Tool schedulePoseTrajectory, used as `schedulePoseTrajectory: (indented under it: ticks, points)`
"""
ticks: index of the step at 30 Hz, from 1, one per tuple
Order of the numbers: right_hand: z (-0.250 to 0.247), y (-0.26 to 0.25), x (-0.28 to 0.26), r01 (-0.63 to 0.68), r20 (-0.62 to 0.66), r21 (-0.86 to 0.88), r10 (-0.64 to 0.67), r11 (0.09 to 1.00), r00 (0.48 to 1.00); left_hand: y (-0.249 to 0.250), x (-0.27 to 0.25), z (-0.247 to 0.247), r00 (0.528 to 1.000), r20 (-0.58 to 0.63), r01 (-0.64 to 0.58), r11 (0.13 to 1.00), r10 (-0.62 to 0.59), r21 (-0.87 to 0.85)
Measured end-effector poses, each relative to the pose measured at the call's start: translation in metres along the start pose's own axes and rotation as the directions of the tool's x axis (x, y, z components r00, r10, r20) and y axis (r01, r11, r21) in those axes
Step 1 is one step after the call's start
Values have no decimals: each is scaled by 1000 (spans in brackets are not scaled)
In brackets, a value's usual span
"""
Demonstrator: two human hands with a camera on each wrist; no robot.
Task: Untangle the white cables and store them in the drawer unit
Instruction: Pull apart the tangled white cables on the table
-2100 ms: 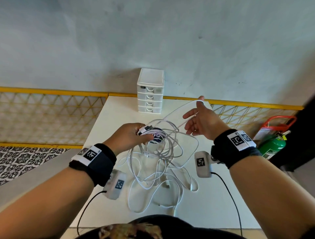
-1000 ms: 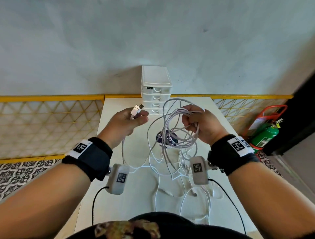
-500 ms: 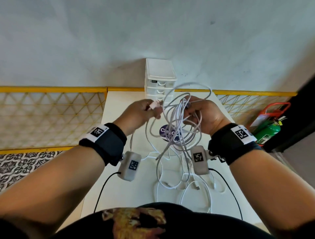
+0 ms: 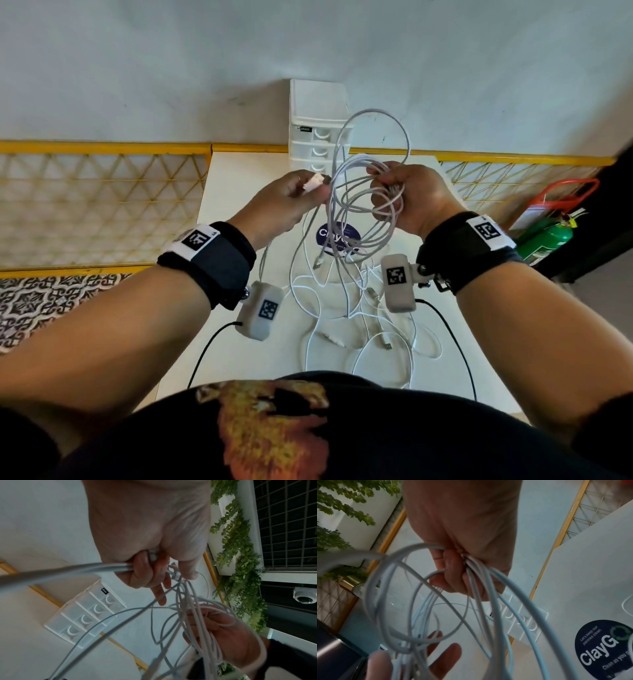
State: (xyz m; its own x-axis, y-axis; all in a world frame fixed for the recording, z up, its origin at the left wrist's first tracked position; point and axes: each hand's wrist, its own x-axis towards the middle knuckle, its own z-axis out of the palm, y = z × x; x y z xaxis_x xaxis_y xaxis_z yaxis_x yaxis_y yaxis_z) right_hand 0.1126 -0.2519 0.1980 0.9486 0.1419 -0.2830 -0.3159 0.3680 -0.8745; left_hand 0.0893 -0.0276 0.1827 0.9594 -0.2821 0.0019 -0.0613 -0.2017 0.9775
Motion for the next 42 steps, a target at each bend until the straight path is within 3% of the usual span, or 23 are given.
schedulePoseTrajectory:
  ticks: [7, 11, 16, 22, 25, 29, 33, 36, 39, 42]
  points:
    - [-13, -7, 4, -8, -65, -33, 6, 999, 998, -2, 2, 9, 997, 39, 62, 998, -63, 28]
    - [-18, -5, 5, -20, -63, -31, 18, 999, 998, -5, 4, 15, 994, 3, 107, 994, -107, 9]
    - [-30, -7, 7, -35, -61, -29, 33, 999, 998, -4, 6, 15, 987, -146, 61, 996, -69, -60]
    - [-33, -7, 8, -30, -46, -29, 28, 999, 999, -7, 10, 16, 905, -424, 42, 983, 39, 180]
    - [-32, -5, 9, -40, -55, -27, 38, 999, 998, -2, 7, 20, 923, -381, 27, 980, 51, 198]
    - [-31, -3, 10, -47, -50, -3, 47, 999, 998, -5, 4, 27, 975, -213, 78, 993, -56, 94]
    - [-30, -5, 10, -40, -31, 28, 41, 999, 999, -12, 1, 33, 983, -127, 132, 991, -130, 2]
    - [-30, -5, 10, -28, -5, 11, 28, 1000, 1000, -15, 0, 38, 966, -249, 59, 997, -72, -58]
    - [-29, -3, 10, 4, 65, -22, -2, 1000, 998, -10, 5, 31, 908, -419, -25, 999, 11, -27]
    - [-26, -1, 9, 36, 132, -87, -24, 996, 991, -1, 13, 23, 912, -410, -29, 1000, 27, 0]
